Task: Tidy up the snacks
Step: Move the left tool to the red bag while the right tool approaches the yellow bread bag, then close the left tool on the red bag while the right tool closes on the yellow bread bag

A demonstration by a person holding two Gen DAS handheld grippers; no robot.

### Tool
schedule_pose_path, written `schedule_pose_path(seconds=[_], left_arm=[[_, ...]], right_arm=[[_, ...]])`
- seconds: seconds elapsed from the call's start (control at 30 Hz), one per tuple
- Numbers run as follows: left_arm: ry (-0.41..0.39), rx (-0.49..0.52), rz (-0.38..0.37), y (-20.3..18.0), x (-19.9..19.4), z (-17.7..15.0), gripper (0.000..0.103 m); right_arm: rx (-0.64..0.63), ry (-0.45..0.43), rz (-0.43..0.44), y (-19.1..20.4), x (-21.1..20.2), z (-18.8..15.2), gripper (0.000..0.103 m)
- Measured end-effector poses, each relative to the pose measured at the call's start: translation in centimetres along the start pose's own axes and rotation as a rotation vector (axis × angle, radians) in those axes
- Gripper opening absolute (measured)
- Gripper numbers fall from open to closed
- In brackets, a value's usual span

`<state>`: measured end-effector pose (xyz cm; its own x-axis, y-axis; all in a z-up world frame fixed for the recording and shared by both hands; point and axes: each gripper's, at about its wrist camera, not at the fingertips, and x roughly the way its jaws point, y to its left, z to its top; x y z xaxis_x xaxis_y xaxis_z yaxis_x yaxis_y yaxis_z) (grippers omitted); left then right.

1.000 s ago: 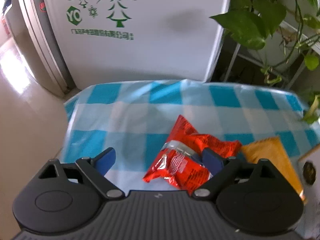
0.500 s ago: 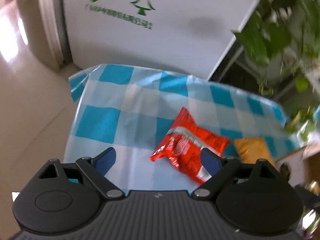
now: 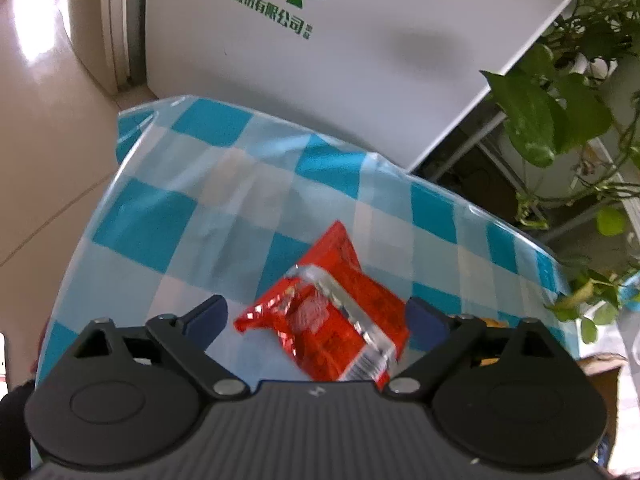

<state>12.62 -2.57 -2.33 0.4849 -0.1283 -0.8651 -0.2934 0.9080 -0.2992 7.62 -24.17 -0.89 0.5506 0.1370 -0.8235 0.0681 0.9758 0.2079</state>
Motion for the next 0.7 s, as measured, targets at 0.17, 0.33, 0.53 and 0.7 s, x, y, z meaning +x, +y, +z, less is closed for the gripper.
schedule_pose_path(seconds=[0.17,0.33,0.53,0.7], left_arm=[[-0.007,-0.001,0.045,-0.3,1.3,0.3,0.096],[-0.030,0.037,0.060,-0.9,1.8,0.4,0.099],[-0.018,0.117,0.071,-0.6,1.4,-0.2,0.101],[-0.004,0.174,0.070,0.7,0.6,-0.2,0.101]], right_arm=[[-0.023,0.009,-0.025,0.4,1.2,0.0,0.060],[-0.031,-0.005,-0.039,1.0,1.5,0.1,0.056],[-0.079,-0.011,-0.029,1.7,2.0,0.4,0.055],[-0.187,0.008,0.006,3.2,2.1,0.0,0.054]])
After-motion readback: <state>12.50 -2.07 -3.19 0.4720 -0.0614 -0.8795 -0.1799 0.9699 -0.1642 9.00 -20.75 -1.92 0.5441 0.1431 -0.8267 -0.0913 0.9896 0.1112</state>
